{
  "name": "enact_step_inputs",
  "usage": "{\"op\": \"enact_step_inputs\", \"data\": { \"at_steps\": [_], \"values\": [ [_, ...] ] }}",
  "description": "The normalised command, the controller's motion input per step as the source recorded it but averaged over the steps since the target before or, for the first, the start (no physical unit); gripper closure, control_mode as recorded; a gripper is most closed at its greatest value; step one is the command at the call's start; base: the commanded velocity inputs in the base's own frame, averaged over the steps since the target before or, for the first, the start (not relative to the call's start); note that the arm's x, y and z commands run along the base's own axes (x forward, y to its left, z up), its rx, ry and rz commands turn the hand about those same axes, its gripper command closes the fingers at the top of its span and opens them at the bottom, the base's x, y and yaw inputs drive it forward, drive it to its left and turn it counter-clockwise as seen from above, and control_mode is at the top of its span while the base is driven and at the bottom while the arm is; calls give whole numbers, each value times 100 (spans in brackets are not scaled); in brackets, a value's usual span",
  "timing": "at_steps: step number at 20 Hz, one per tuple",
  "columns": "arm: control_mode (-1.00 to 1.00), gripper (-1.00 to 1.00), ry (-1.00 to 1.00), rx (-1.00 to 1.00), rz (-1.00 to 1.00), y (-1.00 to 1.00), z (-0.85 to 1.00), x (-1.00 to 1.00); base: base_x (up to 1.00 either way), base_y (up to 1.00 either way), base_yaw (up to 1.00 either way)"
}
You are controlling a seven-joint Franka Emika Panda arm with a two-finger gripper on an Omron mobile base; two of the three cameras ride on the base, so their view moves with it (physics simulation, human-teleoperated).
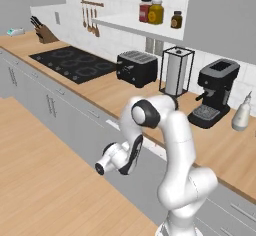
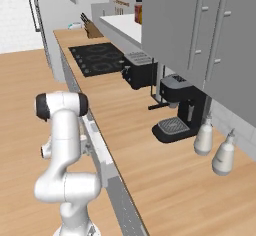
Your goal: Take a straw from the drawer in front and place it inside the glass cup on the dining counter.
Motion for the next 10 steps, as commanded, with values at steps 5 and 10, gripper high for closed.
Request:
{"op": "enact_step_inputs", "data": {
  "at_steps": [5,10],
  "values": [
    [-100,100,0,7,0,100,17,-57,0,0,0],
    [-100,100,4,6,0,100,20,-51,0,0,0]
  ]
}}
